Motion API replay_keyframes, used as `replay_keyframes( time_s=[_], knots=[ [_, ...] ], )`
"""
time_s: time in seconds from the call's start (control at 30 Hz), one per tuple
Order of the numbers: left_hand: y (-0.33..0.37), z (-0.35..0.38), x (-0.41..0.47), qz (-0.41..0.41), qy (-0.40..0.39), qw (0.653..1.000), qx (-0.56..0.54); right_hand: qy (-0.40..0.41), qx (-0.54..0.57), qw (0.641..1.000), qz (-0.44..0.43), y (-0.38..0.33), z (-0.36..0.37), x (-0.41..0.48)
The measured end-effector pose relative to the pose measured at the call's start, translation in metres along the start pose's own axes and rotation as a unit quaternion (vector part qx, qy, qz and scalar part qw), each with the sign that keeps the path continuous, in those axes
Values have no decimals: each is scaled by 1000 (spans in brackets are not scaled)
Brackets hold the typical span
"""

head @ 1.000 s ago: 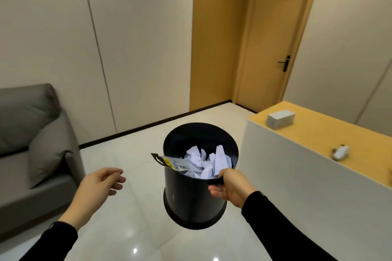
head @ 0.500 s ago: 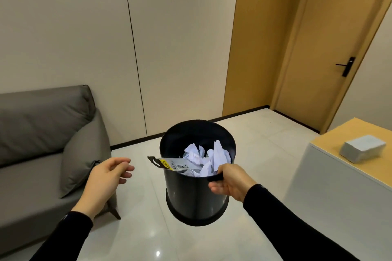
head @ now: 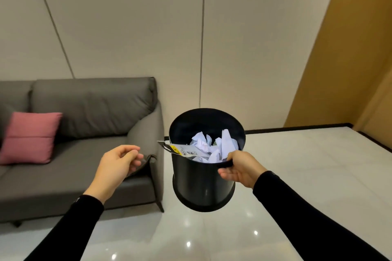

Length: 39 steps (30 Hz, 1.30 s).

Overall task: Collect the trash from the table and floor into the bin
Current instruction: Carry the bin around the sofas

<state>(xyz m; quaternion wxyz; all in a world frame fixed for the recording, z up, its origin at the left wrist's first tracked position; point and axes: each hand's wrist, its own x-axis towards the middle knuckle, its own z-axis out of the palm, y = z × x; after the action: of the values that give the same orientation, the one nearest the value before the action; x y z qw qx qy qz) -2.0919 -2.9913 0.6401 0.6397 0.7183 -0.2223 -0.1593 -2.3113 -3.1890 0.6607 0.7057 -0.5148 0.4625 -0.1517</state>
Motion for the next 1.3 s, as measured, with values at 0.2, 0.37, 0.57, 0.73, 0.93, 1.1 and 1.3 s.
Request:
replay_keyframes(
  time_s=[0.2,0.37,0.57,0.73,0.93,1.1,1.3],
  knots=[
    [-8,-34,28,-13,90,996,23,-89,-47,995,6,-30,55,67],
    [-7,-53,56,-25,197,980,27,-181,-106,978,6,-58,108,131],
    [-8,-66,73,-55,310,948,43,-281,-163,946,9,-94,167,191],
    [-19,-82,60,-91,396,912,60,-357,-206,911,23,-109,217,221],
    [-29,-109,51,-110,481,868,59,-422,-252,870,39,-108,293,235],
    [-51,-158,67,-124,520,844,49,-459,-278,842,57,-97,376,240],
    [-72,-253,116,-121,549,826,44,-500,-300,809,67,-91,501,239]
  ],
)
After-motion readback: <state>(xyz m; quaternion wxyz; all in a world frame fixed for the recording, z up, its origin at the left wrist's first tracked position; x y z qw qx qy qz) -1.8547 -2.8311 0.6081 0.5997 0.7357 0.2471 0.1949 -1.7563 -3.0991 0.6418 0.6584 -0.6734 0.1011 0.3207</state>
